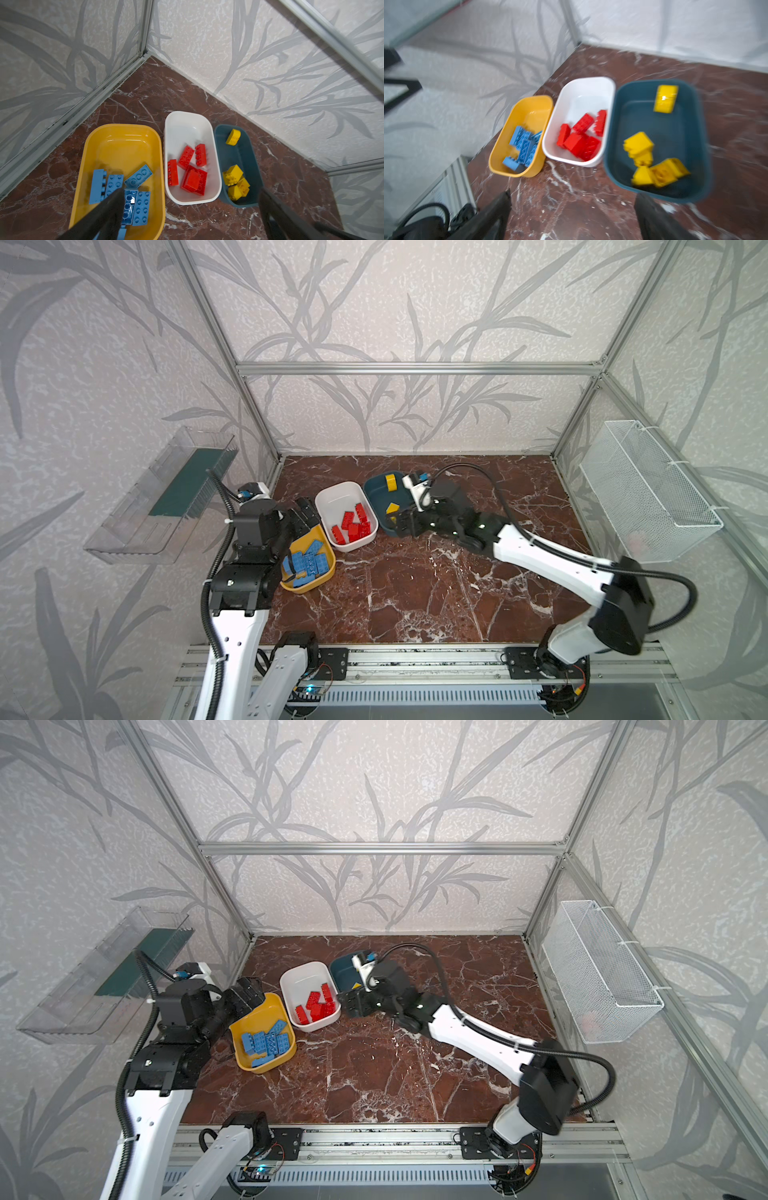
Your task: Sort the legos into containers by color
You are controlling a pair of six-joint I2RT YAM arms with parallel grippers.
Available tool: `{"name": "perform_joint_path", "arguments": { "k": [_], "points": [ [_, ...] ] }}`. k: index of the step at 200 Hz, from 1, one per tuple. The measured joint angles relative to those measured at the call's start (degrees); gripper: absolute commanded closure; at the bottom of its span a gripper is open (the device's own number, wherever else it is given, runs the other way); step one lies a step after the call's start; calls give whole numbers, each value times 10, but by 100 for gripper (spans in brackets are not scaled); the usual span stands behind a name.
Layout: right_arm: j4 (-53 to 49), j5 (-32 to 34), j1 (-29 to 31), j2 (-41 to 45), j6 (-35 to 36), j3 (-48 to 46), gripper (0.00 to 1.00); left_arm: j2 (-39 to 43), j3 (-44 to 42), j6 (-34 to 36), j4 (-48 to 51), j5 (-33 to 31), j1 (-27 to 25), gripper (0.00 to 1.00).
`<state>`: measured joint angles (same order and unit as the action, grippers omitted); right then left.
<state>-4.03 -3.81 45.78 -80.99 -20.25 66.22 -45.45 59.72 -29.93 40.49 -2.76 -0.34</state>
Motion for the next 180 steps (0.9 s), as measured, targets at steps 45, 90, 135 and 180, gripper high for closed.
{"name": "perform_joint_path", "arguments": {
  "k": [45, 90, 135, 180],
  "points": [
    [-12, 88, -112, 227, 35, -188, 1, -16, -133, 44, -51, -38, 0, 1],
    [2, 186, -202, 272, 87, -332, 1, -71, -210, 97, -146, -64, 0, 1],
    [88, 257, -288, 269, 139, -421, 1, -180, -239, 152, -308, -123, 0, 1],
    [269, 269, -345, 187, 175, -480, 1, -272, -269, 206, -478, -121, 0, 1]
  ]
}}
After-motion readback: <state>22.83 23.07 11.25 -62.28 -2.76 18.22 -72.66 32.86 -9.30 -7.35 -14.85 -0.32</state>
